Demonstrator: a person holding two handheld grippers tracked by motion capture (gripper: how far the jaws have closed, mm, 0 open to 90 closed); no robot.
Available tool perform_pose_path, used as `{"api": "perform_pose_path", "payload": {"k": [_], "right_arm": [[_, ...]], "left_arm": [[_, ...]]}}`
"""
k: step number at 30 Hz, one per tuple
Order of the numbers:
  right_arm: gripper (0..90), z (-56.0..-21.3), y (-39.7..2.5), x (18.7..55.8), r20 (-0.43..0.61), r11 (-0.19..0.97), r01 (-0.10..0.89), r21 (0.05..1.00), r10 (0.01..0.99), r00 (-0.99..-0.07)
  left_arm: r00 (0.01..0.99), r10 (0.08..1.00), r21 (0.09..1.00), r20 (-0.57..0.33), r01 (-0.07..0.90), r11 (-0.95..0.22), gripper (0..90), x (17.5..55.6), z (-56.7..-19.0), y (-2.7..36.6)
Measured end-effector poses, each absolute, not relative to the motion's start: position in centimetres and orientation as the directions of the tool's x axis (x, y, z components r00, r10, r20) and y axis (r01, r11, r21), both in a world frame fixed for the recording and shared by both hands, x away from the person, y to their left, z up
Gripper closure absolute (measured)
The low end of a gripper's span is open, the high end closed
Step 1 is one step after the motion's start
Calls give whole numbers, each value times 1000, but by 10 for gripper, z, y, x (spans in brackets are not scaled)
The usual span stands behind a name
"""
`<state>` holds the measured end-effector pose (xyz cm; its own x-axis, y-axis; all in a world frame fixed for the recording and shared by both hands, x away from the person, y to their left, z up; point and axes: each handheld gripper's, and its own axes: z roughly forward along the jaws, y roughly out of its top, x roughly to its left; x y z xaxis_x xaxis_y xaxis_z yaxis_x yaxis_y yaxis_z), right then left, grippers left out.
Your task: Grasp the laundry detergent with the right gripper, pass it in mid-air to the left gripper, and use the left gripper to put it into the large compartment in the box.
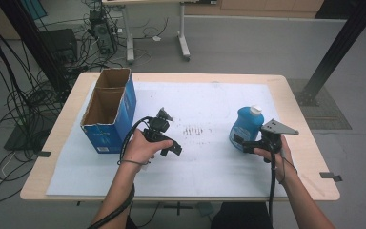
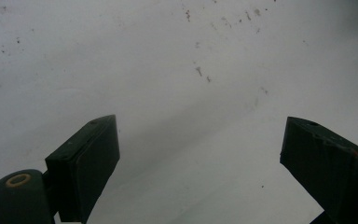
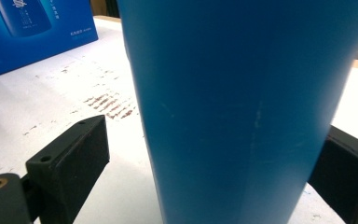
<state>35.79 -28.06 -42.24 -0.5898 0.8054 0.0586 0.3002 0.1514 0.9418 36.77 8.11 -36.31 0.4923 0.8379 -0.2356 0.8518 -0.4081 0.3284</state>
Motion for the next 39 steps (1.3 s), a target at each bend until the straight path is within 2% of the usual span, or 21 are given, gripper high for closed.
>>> {"api": "perform_pose_path", "payload": {"k": [39], "right_arm": [[49, -422, -279, 357, 63, 148, 297, 943, 798, -599]], "left_arm": [[494, 835, 327, -243, 852, -409, 121, 366, -365, 82]]}}
